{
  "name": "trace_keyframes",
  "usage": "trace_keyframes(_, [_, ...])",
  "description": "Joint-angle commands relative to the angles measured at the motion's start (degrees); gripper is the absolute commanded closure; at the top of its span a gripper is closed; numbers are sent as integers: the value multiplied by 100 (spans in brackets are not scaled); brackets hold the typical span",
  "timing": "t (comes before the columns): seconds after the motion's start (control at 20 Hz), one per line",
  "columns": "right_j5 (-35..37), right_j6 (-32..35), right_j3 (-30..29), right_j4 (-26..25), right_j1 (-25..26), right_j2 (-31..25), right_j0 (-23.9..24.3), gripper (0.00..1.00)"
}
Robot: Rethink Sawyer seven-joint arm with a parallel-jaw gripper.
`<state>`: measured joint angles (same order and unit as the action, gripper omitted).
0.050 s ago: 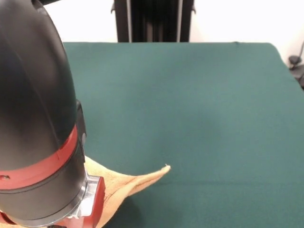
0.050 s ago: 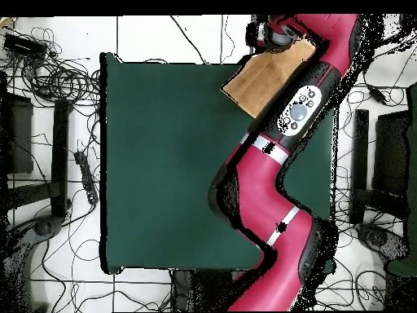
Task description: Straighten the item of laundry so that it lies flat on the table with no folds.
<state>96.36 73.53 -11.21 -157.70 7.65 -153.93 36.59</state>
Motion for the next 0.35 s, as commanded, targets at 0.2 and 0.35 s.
trace_keyframes(0.2, [170, -224, 731, -677, 229, -297, -244, 100])
trace_keyframes(0.35, [274, -202, 718, -764, 236, -330, -249, 100])
